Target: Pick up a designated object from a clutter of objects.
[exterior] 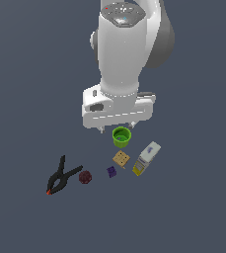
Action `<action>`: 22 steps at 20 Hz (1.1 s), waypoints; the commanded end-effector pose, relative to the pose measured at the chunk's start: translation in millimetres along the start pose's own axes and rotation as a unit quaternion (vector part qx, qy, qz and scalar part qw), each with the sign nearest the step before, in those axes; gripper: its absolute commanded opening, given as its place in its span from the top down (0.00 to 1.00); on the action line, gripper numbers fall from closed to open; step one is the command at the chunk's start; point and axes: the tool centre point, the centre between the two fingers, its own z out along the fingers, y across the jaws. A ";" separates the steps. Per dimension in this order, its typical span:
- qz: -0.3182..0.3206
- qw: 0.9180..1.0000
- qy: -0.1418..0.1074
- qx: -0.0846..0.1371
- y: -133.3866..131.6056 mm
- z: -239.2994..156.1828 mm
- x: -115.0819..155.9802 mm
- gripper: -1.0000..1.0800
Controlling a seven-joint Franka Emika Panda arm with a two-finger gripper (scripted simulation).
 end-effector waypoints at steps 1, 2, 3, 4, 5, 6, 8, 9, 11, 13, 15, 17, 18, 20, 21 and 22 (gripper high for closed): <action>-0.016 1.000 -0.001 0.000 4.0 22.5 9.7 0.04; -0.023 1.000 -0.001 0.000 5.7 32.6 13.8 0.04; -0.030 1.000 -0.002 0.000 7.4 43.0 17.7 0.04; -0.037 0.999 -0.002 0.001 9.0 53.5 21.4 0.04; -0.044 0.999 -0.002 0.001 10.6 64.1 24.9 0.04; -0.051 0.999 -0.002 0.001 12.2 74.8 28.1 0.04; -0.065 0.998 -0.003 0.001 15.1 96.6 34.0 0.04; -0.072 0.997 -0.003 0.002 16.5 107.2 36.4 0.04; -0.084 0.996 -0.004 0.002 18.9 126.8 40.4 0.04; -0.095 0.995 -0.004 0.003 20.8 144.4 43.3 0.04; -0.104 0.995 -0.004 0.004 22.4 159.8 45.4 0.04; -0.112 0.994 -0.004 0.004 23.7 172.9 46.8 0.04; -0.115 0.993 -0.004 0.004 24.2 178.7 47.3 0.04; -0.121 0.993 -0.004 0.005 25.1 188.3 48.0 0.04; -0.123 0.992 -0.004 0.005 25.4 192.2 48.2 0.04; -0.125 0.992 -0.004 0.005 25.6 195.6 48.4 0.04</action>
